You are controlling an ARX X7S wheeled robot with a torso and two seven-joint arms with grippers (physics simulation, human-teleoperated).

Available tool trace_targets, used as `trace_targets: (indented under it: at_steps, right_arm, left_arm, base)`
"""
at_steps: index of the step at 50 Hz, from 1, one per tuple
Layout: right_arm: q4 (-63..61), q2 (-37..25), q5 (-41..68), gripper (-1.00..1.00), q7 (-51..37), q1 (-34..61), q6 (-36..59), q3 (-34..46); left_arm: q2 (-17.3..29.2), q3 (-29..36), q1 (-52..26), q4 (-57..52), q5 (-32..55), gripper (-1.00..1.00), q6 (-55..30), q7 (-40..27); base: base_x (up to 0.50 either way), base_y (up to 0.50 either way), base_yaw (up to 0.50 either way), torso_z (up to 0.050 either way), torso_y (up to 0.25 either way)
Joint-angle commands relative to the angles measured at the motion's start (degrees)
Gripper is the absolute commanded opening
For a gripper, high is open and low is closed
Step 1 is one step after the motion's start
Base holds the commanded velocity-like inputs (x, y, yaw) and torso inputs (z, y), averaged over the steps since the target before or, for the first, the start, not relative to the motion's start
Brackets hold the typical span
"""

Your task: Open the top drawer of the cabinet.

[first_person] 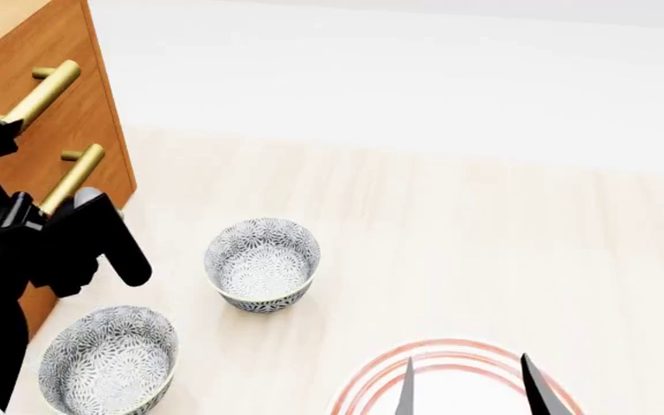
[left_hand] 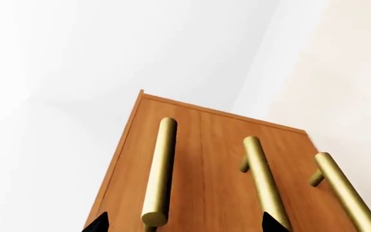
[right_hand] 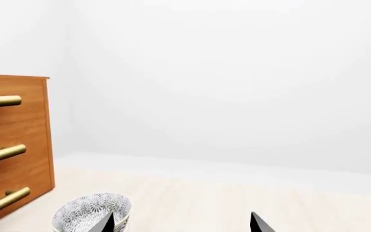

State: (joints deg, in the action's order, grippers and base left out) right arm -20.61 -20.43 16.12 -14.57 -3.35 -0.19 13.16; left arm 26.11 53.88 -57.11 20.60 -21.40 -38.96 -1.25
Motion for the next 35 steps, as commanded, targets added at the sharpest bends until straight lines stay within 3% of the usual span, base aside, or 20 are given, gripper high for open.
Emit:
trace_targets:
  at_steps: [1,13,35]
  right_arm:
    - [-1.5,0.9,-2.0,1.0,0.7,-0.4,0.6,-0.7]
    - [-1.5,0.7,-1.9,1.0,0.7,-0.1,0.8,-0.5]
    - [-0.9,0.3,-1.6,1.0,0.5,-0.1,0.3,-0.4]
  left_arm:
    - [-1.6,-1.4,-0.7,1.7,-1.0,1.0,-1.5,1.6]
    - [-4.0,-3.9,-3.7,7.9,0.6,1.0,0.5,-1.2]
    - [-7.7,-2.0,-7.1,18.3,0.3,1.0,5.2,-2.5]
  base:
    - [0.0,0.0,0.0,0.0,0.0]
    - [0.0,0.0,0.0,0.0,0.0]
    - [0.0,0.0,0.0,0.0,0.0]
